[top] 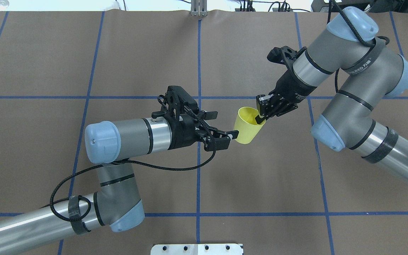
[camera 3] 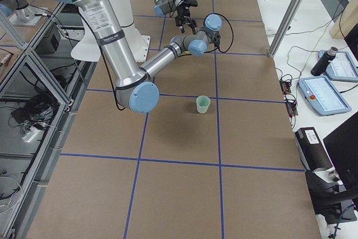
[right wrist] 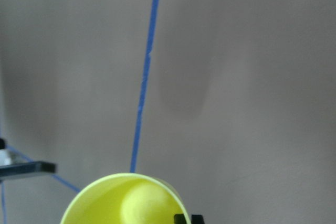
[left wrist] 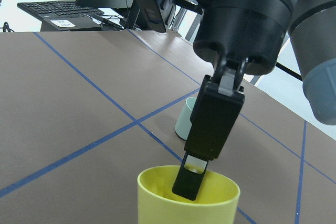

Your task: Transfer and stack yellow cup on green cup

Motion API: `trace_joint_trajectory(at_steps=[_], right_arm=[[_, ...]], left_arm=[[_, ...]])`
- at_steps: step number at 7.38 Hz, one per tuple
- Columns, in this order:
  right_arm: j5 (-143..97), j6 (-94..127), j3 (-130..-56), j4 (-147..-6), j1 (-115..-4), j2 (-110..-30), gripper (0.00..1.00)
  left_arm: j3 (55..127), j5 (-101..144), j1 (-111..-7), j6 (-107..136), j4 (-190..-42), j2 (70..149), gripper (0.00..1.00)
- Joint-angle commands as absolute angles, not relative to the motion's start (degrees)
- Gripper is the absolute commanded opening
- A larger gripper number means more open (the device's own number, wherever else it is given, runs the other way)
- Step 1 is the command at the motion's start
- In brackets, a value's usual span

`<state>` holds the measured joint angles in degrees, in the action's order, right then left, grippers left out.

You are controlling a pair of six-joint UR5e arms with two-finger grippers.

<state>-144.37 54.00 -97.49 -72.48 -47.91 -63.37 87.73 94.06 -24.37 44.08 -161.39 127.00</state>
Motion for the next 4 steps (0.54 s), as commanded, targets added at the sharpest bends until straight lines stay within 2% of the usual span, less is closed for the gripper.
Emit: trace_joint_trajectory(at_steps=[1,4], right_arm=[[-138.53,53.88,-97.73,-72.42,-51.66,-63.63,0.0],[-137.02,52.39,-99.22,-72.42,-60.27,-65.12,0.0]], left_arm=[[87.89,94.13,-27.23,44.3,-161.11,125.25,1.0],[87.89,94.3,-32.94,45.35,-152.79,124.98,1.0]])
